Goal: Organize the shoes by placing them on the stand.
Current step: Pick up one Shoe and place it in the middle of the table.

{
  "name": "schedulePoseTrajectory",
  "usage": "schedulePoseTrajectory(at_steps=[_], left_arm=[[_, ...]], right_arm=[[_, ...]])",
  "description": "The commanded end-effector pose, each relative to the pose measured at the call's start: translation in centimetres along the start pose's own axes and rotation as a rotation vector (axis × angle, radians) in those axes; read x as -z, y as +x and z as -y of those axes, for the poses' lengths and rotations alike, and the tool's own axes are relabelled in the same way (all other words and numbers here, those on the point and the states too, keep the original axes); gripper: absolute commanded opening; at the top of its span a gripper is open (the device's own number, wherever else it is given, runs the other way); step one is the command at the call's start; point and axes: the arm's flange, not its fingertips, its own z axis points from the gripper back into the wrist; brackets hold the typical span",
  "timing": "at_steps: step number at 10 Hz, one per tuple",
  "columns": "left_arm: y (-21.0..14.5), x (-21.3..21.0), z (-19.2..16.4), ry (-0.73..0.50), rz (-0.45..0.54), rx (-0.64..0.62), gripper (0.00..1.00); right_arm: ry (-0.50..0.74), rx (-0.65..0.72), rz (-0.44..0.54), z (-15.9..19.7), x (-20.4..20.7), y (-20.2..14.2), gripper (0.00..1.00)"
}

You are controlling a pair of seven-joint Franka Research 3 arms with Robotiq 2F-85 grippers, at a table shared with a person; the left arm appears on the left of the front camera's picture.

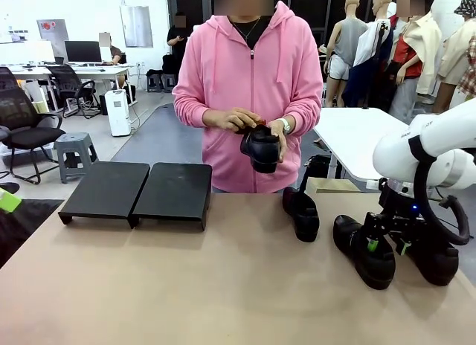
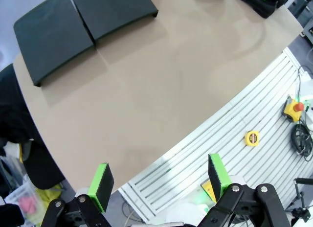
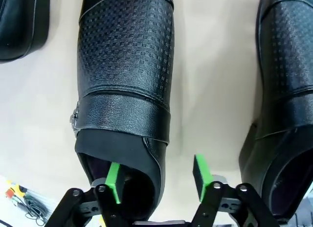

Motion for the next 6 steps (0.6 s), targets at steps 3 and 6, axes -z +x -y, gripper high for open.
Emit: schedulePoseTrajectory(at_steps=[3,6], left_arm=[[-0.04,-0.05,-0.21,-0.013,0.005,0.006,1.0],[-0.04,-0.05,-0.21,-0.013,0.005,0.006,1.0]], right_arm=[[-0.028,0.004,-0.007,-0.48,-0.28,0.48,0.0],[-0.057,0.012,-0.013,-0.65,-0.4,0.37,0.0]])
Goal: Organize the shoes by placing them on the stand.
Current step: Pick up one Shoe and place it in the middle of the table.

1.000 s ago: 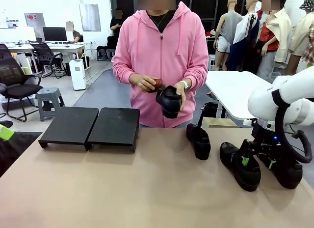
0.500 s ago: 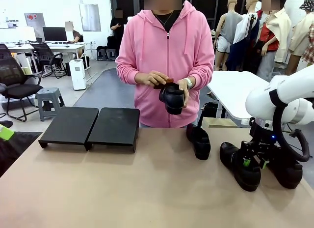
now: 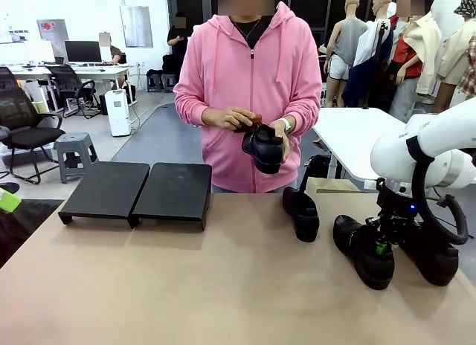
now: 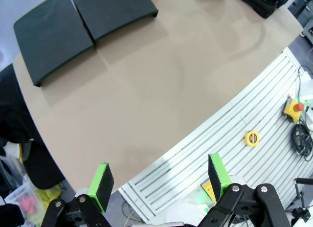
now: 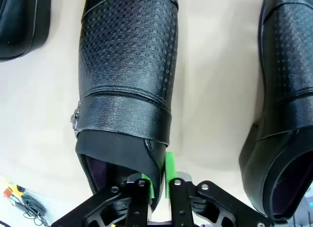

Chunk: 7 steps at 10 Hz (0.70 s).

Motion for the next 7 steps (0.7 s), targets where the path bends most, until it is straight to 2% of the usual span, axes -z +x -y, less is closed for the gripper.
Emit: schedulePoseTrajectory(at_steps=[1,2,4,5,6,7], left_arm=[[0.0,0.0,-0.2,-0.013,0.005,0.006,1.0],[0.0,0.0,-0.2,-0.013,0.005,0.006,1.0],[0.0,0.0,-0.2,-0.013,0.005,0.006,1.0],[0.0,0.0,-0.2,-0.013,0.005,0.006,1.0],[0.0,0.0,-0.2,-0.013,0.005,0.006,1.0],[0.0,0.0,-0.2,-0.013,0.005,0.006,1.0]], right_arm=[[-0.05,0.022,0.006,-0.4,-1.1,0.1,0.0],[-0.055,0.017,0.019,-0.5,-1.7,-0.3,0.0],[-0.046,0.032,0.0,-1.2,-6.0,-2.3,0.0],[-0.049,0.054,0.0,-1.3,-9.1,-4.5,0.0],[-0.028,0.083,-0.096,-1.2,-12.8,-8.2,0.0],[0.015,0.07,0.008,-1.3,-15.9,-12.5,0.0]])
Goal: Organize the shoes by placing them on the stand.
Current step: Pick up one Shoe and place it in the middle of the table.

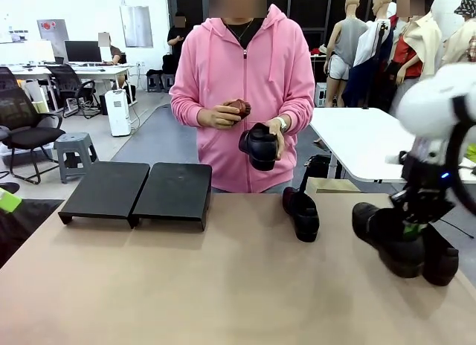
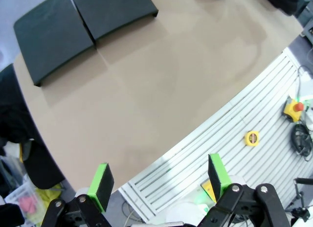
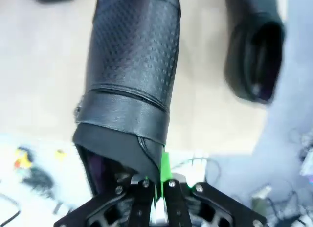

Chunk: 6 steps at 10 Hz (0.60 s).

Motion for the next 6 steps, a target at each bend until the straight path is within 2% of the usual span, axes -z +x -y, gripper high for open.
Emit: schedulePoseTrajectory(at_steps=[1,2,3,4,5,6], left_arm=[[-0.1,-0.1,-0.2,-0.013,0.007,0.007,1.0],[-0.1,-0.1,-0.2,-0.013,0.007,0.007,1.0],[-0.1,-0.1,-0.2,-0.013,0.007,0.007,1.0],[-0.1,-0.1,-0.2,-0.013,0.007,0.007,1.0],[-0.1,-0.1,-0.2,-0.013,0.007,0.007,1.0],[-0.1,-0.1,-0.2,-0.013,0.007,0.007,1.0]], right_arm=[[0.046,0.039,0.169,0.1,-4.7,-8.7,0.0],[0.026,0.074,0.189,0.3,-4.5,-11.2,0.0],[0.025,0.081,0.207,0.1,-3.8,-12.3,0.0],[0.028,0.047,0.215,0.5,-3.3,-11.8,0.0],[0.025,0.035,0.161,0.3,-5.8,-11.6,0.0],[0.025,0.035,0.161,0.3,-5.8,-11.6,0.0]])
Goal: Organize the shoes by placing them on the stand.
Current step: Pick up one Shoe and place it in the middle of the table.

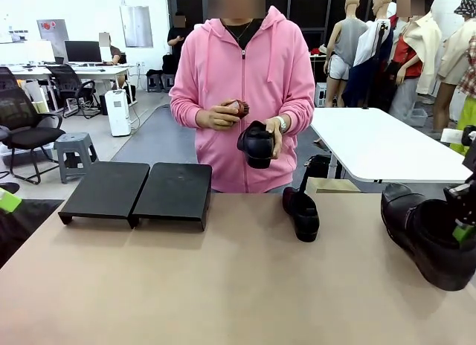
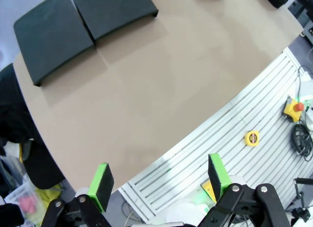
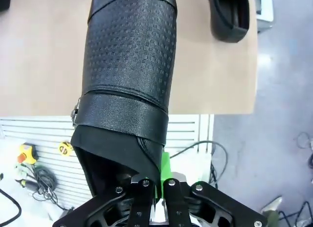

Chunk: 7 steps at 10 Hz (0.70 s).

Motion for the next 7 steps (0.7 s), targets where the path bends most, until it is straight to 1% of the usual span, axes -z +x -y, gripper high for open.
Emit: schedulePoseTrajectory(at_steps=[1,2,3,4,5,6,7], left_arm=[[-0.1,-0.1,-0.2,-0.013,0.006,0.007,1.0],[-0.1,-0.1,-0.2,-0.013,0.006,0.007,1.0],[-0.1,-0.1,-0.2,-0.013,0.006,0.007,1.0],[-0.1,-0.1,-0.2,-0.013,0.006,0.007,1.0],[-0.1,-0.1,-0.2,-0.013,0.006,0.007,1.0],[-0.1,-0.1,-0.2,-0.013,0.006,0.007,1.0],[-0.1,-0.1,-0.2,-0.013,0.006,0.007,1.0]], right_arm=[[0.002,-0.002,-0.01,-0.2,-1.0,1.4,0.0],[0.0,0.0,0.0,0.0,0.0,0.0,0.0],[-0.041,-0.023,0.047,-5.3,-0.1,0.5,0.0],[-0.007,-0.079,0.077,-8.7,-0.8,0.3,0.0],[-0.021,-0.086,0.058,-9.9,-1.3,0.7,0.0],[0.01,-0.039,0.022,-8.7,-1.5,1.5,0.0],[0.056,0.05,-0.005,-5.1,-1.9,1.5,0.0]])
